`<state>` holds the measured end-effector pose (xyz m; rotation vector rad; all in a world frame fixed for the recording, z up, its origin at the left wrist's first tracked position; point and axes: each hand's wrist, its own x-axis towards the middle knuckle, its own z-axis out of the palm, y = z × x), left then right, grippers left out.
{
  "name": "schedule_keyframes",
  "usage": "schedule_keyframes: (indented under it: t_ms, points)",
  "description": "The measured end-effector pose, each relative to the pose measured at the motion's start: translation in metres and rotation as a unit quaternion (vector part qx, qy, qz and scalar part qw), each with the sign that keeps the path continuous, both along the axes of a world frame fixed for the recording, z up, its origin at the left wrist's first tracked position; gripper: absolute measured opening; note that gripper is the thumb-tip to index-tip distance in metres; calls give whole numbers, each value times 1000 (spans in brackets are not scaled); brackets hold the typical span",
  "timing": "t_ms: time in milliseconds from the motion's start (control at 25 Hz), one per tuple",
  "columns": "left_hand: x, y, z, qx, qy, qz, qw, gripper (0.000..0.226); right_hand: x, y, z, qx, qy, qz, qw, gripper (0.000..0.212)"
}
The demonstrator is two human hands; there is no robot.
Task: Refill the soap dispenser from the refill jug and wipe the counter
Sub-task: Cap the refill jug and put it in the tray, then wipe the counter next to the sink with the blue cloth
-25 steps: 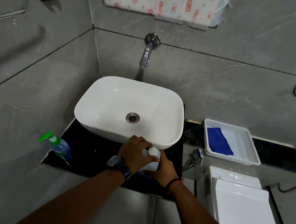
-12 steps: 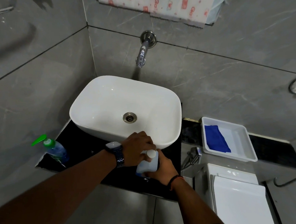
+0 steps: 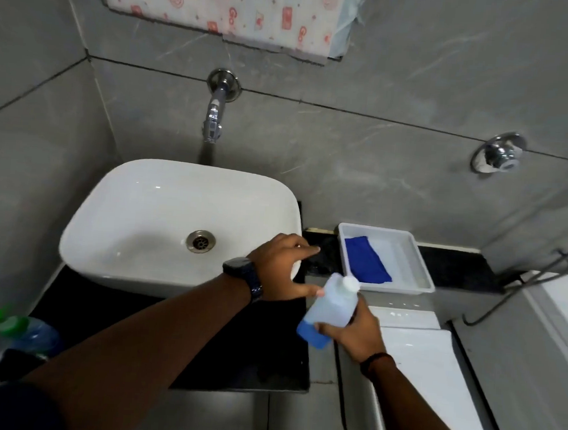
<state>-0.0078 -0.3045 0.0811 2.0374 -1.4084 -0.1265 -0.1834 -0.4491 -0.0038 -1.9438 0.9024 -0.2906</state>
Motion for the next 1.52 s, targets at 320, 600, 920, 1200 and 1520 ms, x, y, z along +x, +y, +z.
schedule_keyframes:
  t_ms: [320, 600, 920, 1200, 1520]
  points:
    - [8, -194, -67, 45, -5, 34, 998, 71, 31, -198, -3, -29, -106, -322, 940, 71]
    - [58, -323, -185, 193, 42, 86, 977, 94, 107, -361, -86, -53, -31, -369, 927, 79]
    - [95, -362, -258, 248, -55, 67, 965, 117, 146, -414, -157, -81, -6, -382, 921, 76]
    - [94, -358, -277, 269, -62, 33, 960, 114, 150, -378, -168, -141, 83, -446, 880, 89]
    - [99, -362, -280, 275, -63, 22, 959, 122, 163, -364, -191, -11, 323, -79, 943, 87]
